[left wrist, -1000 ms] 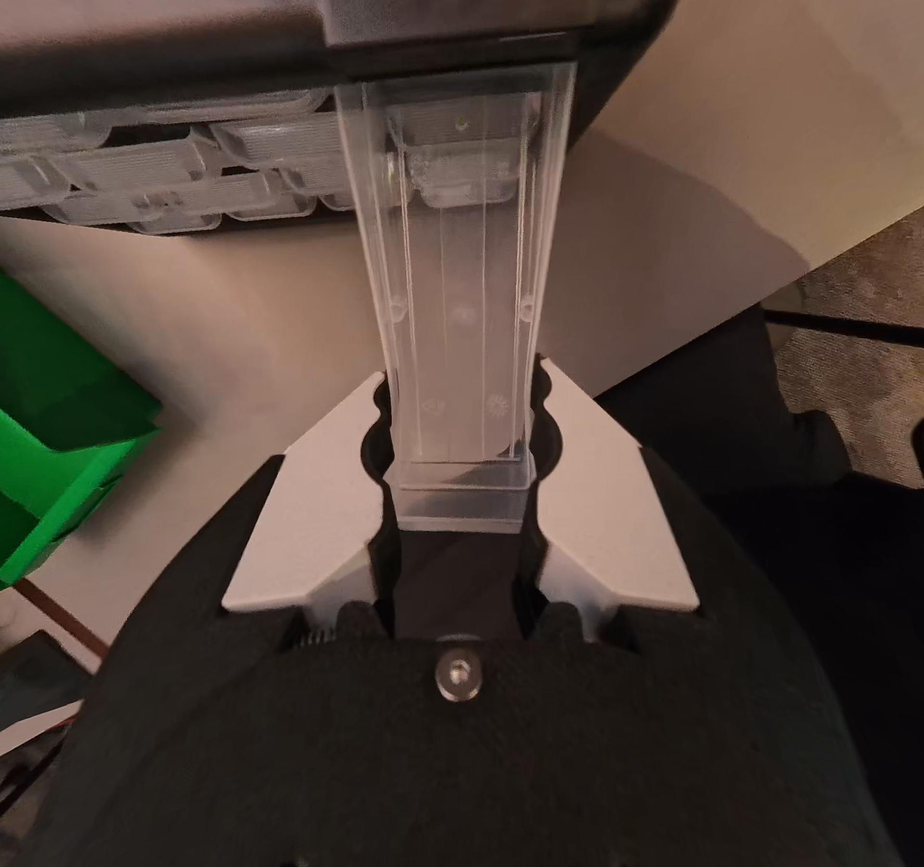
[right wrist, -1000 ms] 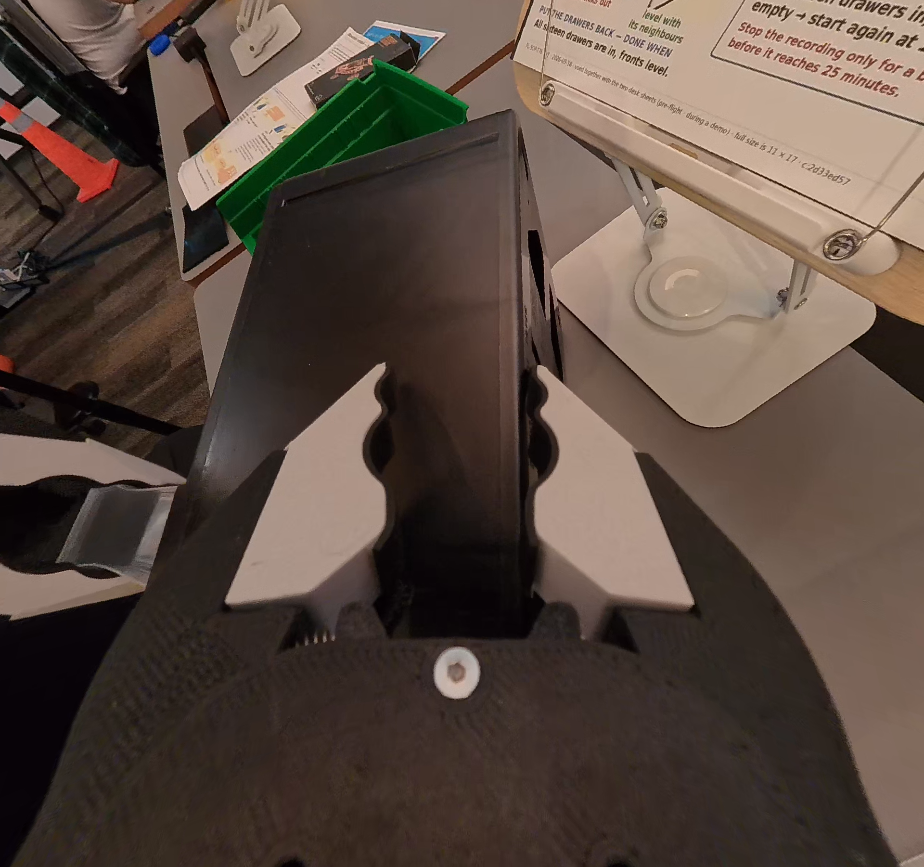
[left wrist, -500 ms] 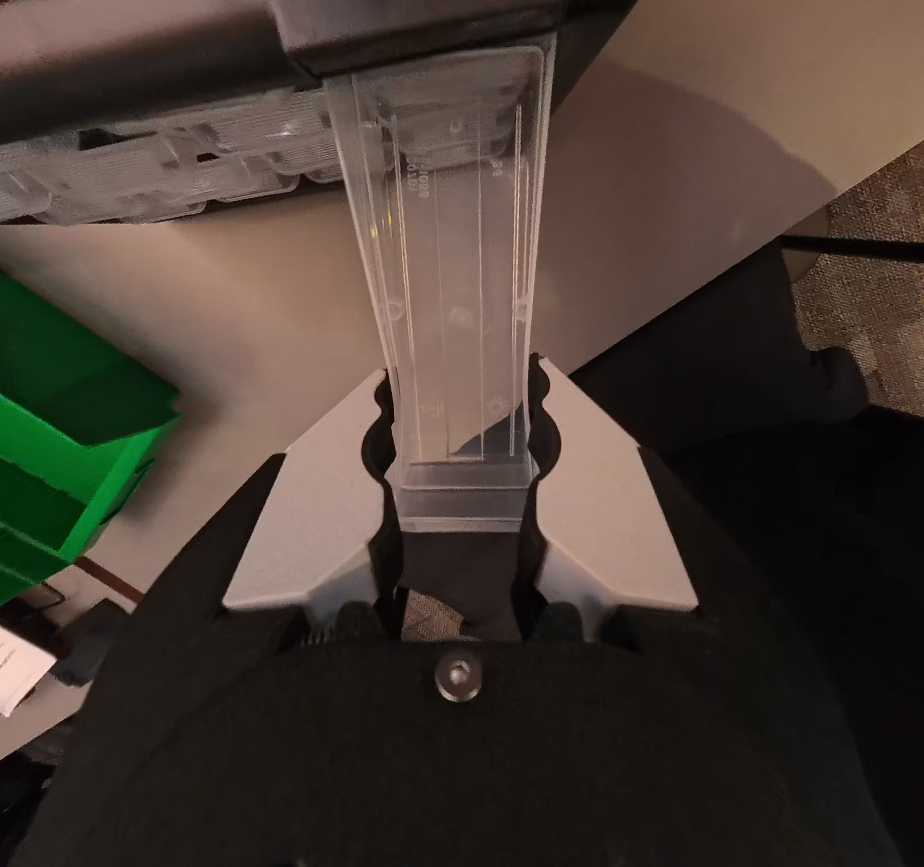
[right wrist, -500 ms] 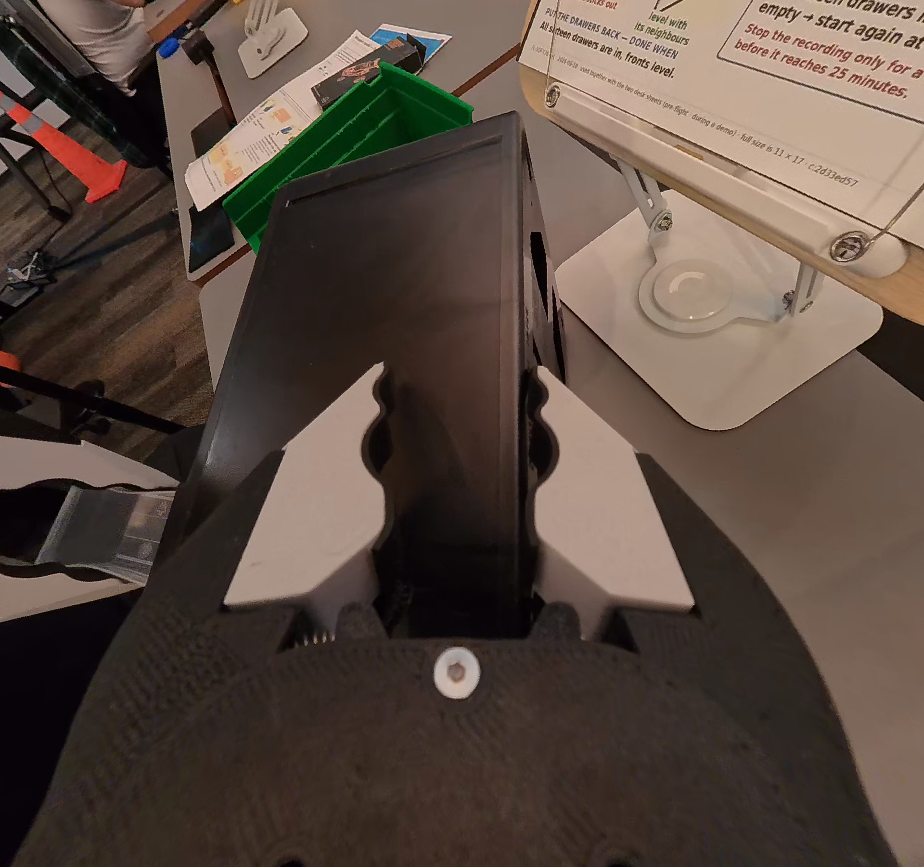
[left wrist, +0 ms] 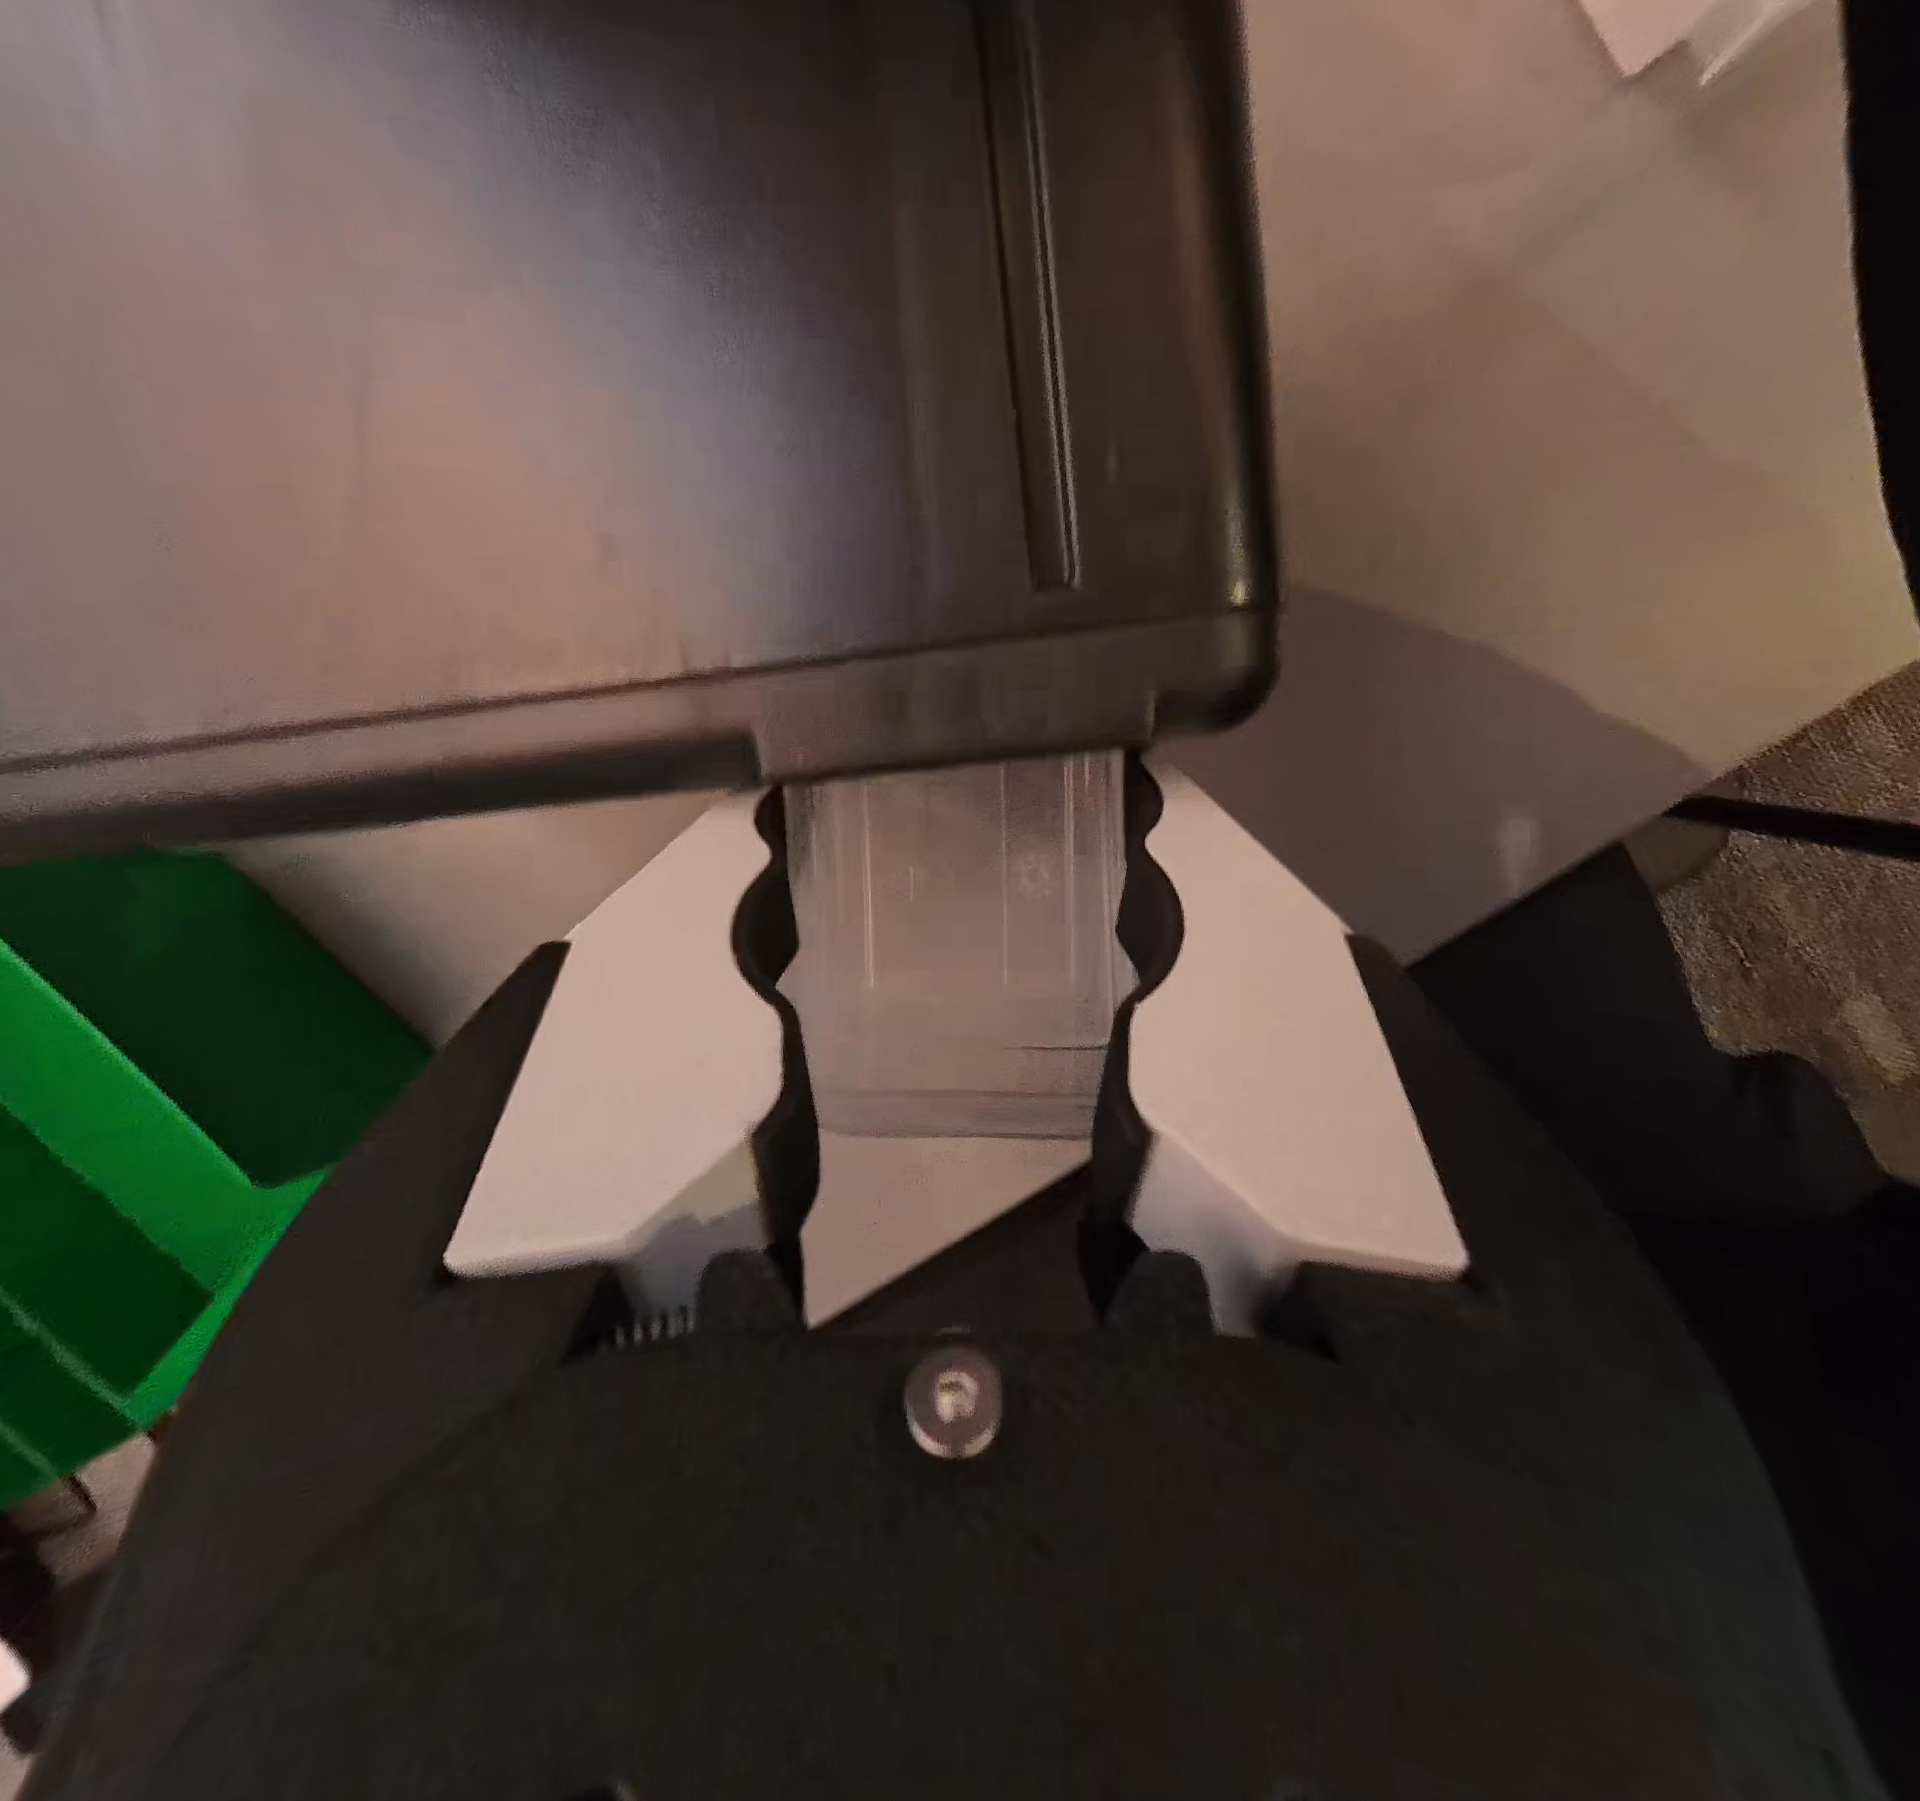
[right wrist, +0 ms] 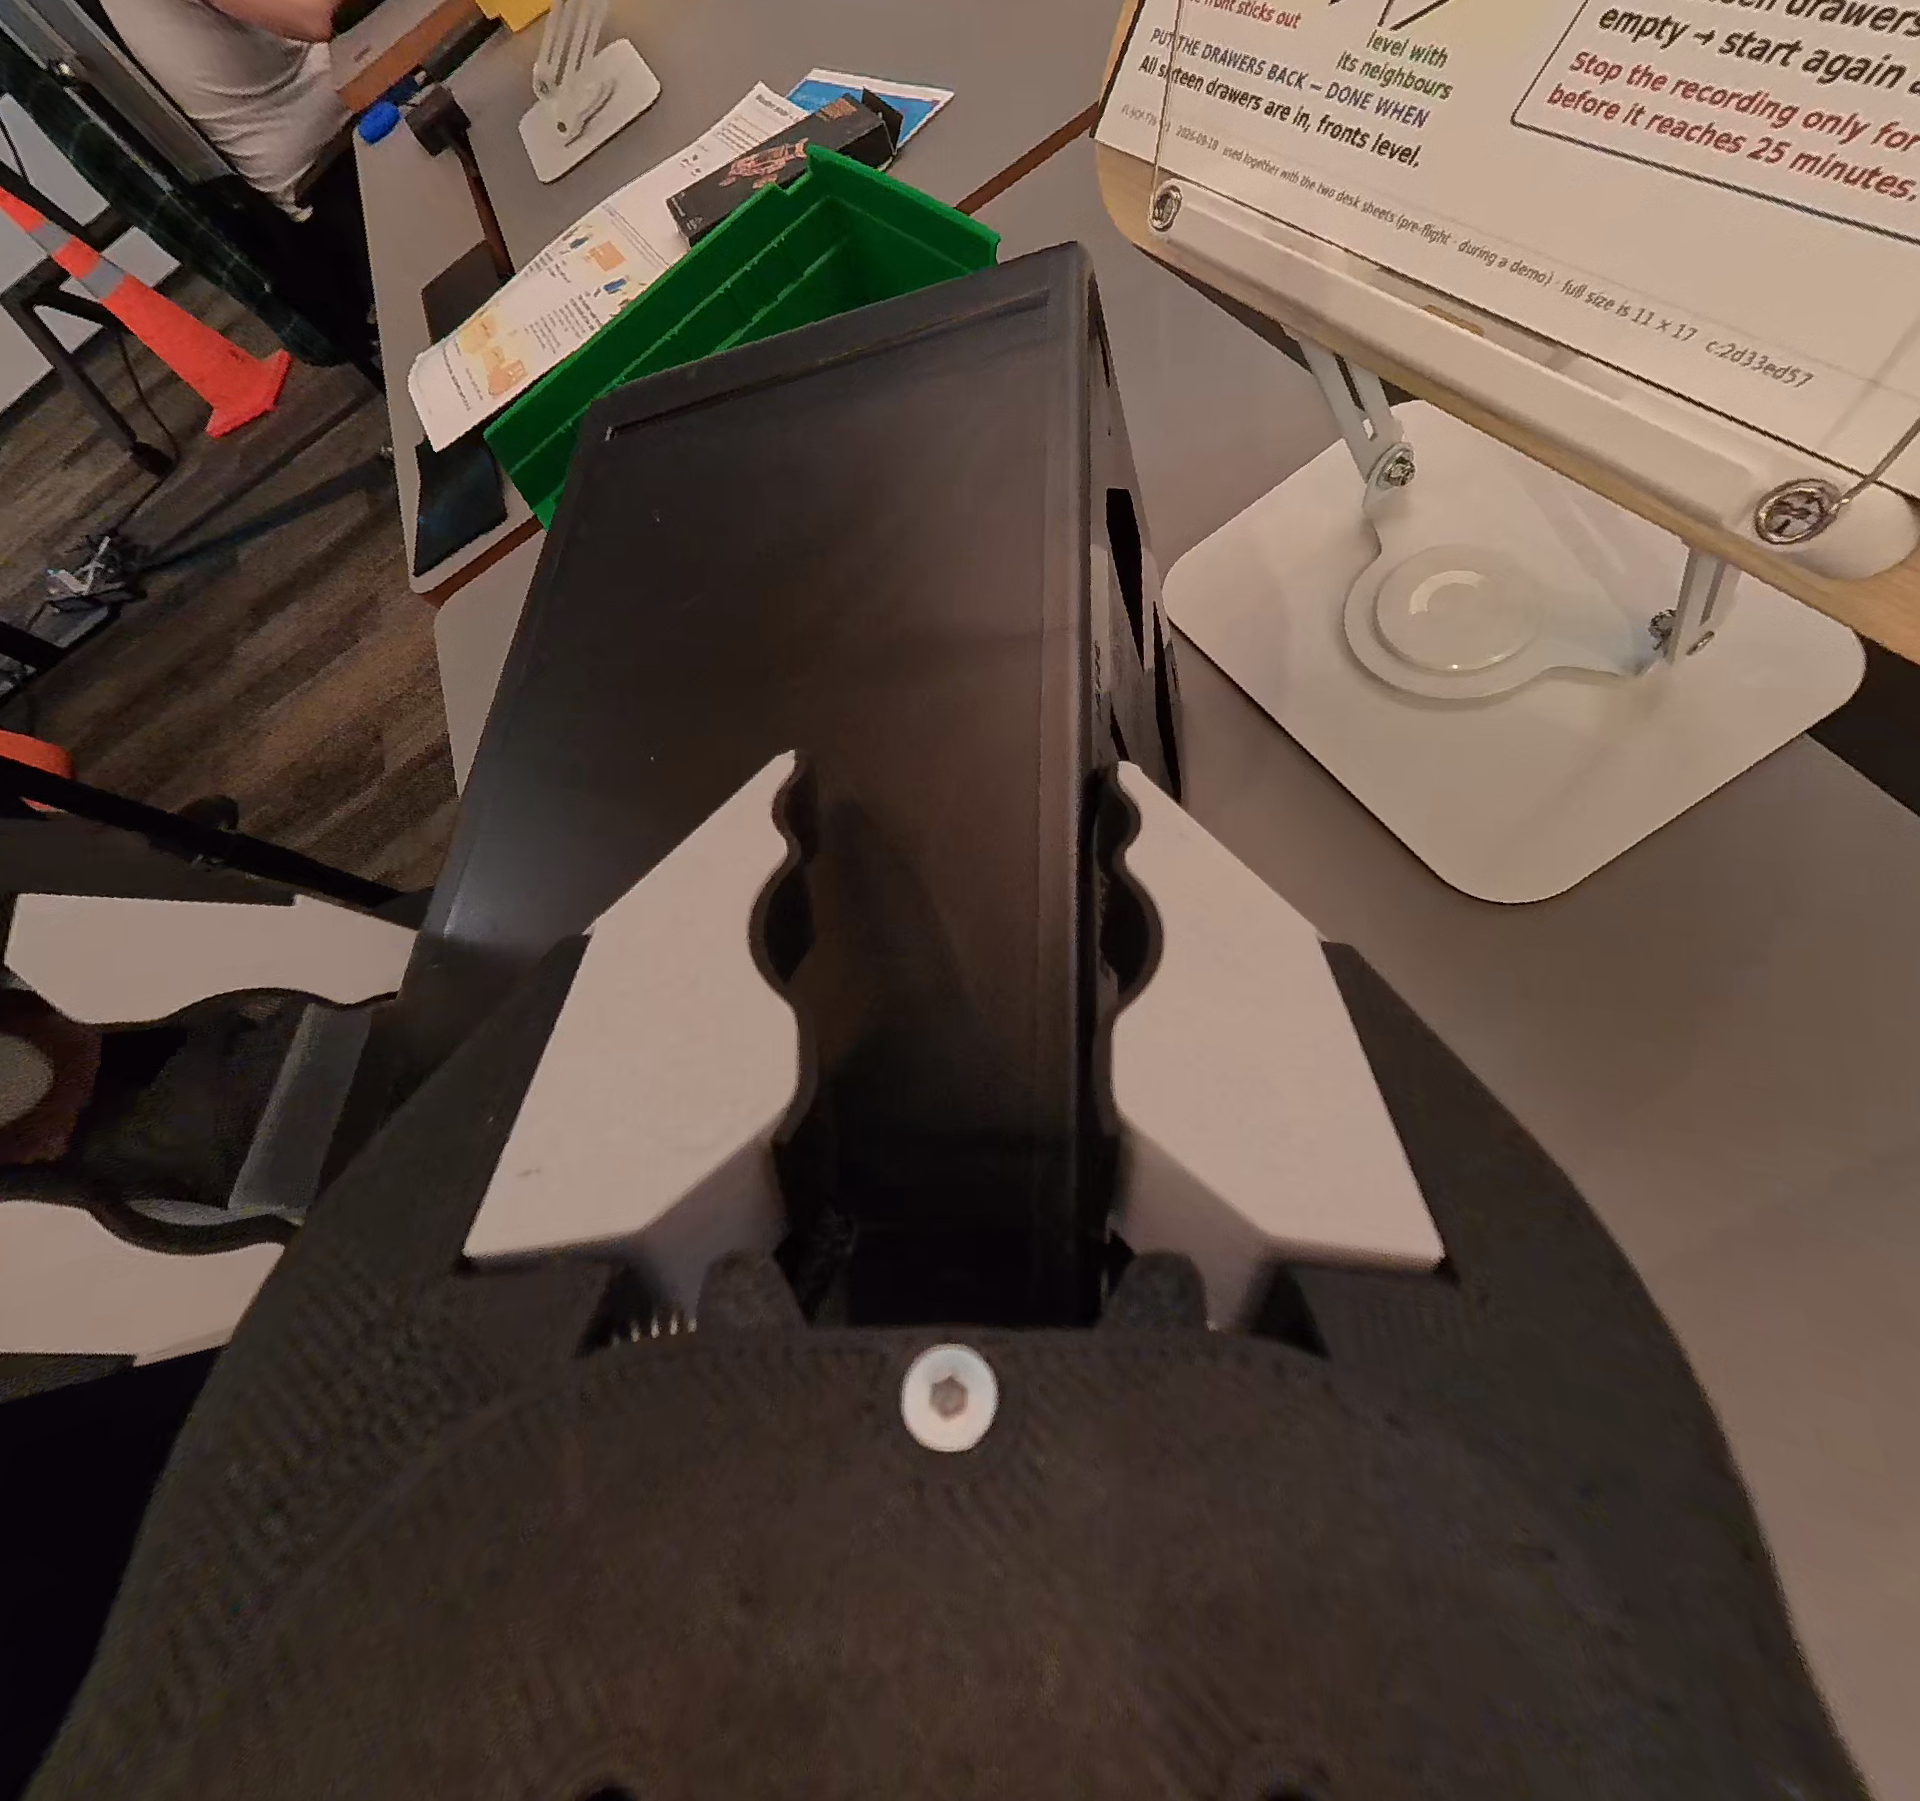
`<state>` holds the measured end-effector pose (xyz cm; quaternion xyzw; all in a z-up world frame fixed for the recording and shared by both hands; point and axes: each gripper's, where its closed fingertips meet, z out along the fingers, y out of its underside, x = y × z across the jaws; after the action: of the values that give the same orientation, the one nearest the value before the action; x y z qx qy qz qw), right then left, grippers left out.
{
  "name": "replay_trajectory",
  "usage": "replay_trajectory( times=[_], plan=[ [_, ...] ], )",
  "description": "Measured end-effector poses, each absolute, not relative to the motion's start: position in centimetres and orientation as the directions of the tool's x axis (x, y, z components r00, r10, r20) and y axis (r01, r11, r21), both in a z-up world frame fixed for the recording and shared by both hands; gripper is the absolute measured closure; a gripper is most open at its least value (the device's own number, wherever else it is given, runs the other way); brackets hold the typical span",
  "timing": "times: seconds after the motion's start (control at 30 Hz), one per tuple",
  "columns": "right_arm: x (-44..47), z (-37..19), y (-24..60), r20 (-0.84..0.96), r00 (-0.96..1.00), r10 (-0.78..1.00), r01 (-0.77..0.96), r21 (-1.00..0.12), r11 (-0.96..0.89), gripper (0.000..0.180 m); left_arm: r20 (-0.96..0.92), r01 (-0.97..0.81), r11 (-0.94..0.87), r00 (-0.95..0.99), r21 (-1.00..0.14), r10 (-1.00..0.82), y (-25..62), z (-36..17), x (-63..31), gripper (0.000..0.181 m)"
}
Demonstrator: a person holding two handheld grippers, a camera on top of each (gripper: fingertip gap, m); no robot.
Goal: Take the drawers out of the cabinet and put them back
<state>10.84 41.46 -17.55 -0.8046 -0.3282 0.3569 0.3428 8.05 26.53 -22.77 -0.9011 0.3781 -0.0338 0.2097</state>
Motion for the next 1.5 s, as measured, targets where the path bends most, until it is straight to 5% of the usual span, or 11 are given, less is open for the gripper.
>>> replay_trajectory(
  times=[0.23, 0.33, 0.47, 0.63, 0.9, 1.1, 1.17, 1.33, 1.5],
  plan=[
    [10.8, -17.5, 41.4, -0.358, 0.519, 0.776, 0.275, -0.79, -0.548, 0.126, -0.101, -0.702, -0.399, 0.554, -0.59, -0.826, 24.6, -20.6, 7.2, 0.079],
    [10.8, -17.5, 41.4, -0.353, 0.519, 0.778, 0.283, -0.788, -0.547, 0.126, -0.419, -0.842, -0.092, 0.356, -0.531, -0.835, 24.9, -19.2, 5.0, 0.054],
    [10.8, -17.6, 41.4, -0.349, 0.523, 0.778, 0.292, -0.784, -0.548, 0.126, -0.606, -0.912, 0.176, 0.094, -0.371, -0.79, 26.2, -19.0, 4.8, 0.058],
    [10.8, -17.6, 41.4, -0.35, 0.522, 0.778, 0.293, -0.783, -0.548, 0.126, -0.658, -0.896, 0.246, 0.066, -0.37, -0.75, 29.5, -19.2, 7.0, 0.103],
    [10.7, -17.7, 41.5, -0.337, 0.493, 0.802, 0.329, -0.781, -0.531, 0.123, -0.678, -0.88, 0.232, 0.128, -0.414, -0.724, 30.3, -19.6, 8.2, 0.111],
    [11.4, -17.3, 41.3, -0.289, 0.464, 0.837, 0.357, -0.804, -0.475, 0.128, -0.641, -0.824, 0.239, 0.184, -0.514, -0.745, 30.5, -17.5, 3.5, 0.097],
    [12.7, -17.2, 41.0, -0.201, 0.537, 0.82, 0.382, -0.808, -0.448, 0.107, -0.591, -0.781, 0.162, 0.302, -0.603, -0.748, 32.6, -15.8, -0.2, 0.09],
    [15.8, -15.9, 37.7, -0.184, 0.723, 0.666, 0.271, -0.812, -0.518, 0.08, -0.242, -0.604, -0.141, 0.508, -0.785, -0.827, 38.0, -17.6, -6.7, 0.065],
    [16.3, -18.3, 34.0, -0.223, 0.796, 0.563, 0.19, -0.79, -0.582, 0.073, 0.032, -0.529, -0.298, 0.454, -0.795, -0.89, 38.8, -22.5, -5.3, 0.07]
  ],
)
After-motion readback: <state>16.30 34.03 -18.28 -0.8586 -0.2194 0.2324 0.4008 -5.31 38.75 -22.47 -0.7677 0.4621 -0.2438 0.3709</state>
